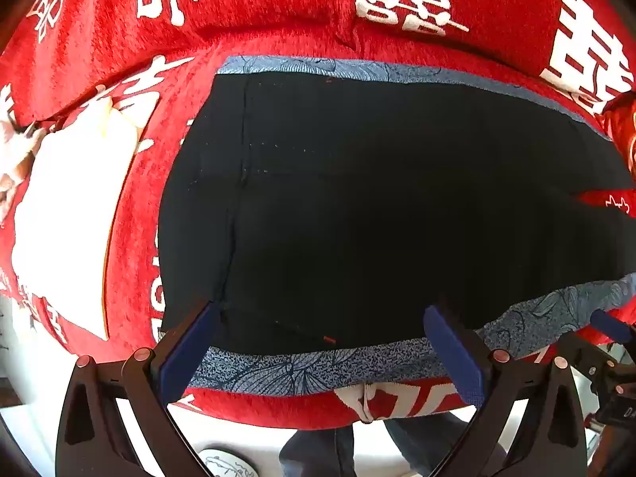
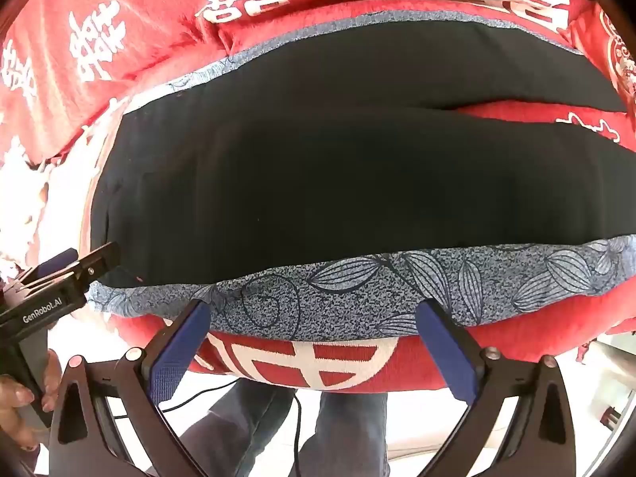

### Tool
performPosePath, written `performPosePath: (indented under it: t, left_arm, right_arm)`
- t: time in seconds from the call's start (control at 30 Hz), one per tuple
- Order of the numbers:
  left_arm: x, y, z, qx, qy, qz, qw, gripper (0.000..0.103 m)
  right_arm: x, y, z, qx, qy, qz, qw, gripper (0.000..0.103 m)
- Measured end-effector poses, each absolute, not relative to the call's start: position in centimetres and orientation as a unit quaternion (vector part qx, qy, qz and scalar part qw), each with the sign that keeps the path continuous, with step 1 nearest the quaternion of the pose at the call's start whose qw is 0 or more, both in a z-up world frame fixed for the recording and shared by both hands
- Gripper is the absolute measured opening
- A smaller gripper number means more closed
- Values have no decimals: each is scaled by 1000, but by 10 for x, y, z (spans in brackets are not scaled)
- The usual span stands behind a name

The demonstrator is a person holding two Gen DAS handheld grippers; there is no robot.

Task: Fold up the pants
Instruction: 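Move both grippers open over the black trousers toward the grey waistband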

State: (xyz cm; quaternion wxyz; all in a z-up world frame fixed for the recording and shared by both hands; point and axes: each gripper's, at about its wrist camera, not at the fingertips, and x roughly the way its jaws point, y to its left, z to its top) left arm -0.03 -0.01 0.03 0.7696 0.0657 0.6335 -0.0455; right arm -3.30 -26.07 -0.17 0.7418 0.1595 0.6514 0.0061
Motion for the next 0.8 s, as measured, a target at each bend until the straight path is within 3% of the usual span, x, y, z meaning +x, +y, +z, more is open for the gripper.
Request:
performPosePath:
  t: [0.8]
  left_arm:
    - [-12,-5,-17,72,659,-37,748,103]
  right_arm:
    - [-22,-254,-6,107,662,3,742,103]
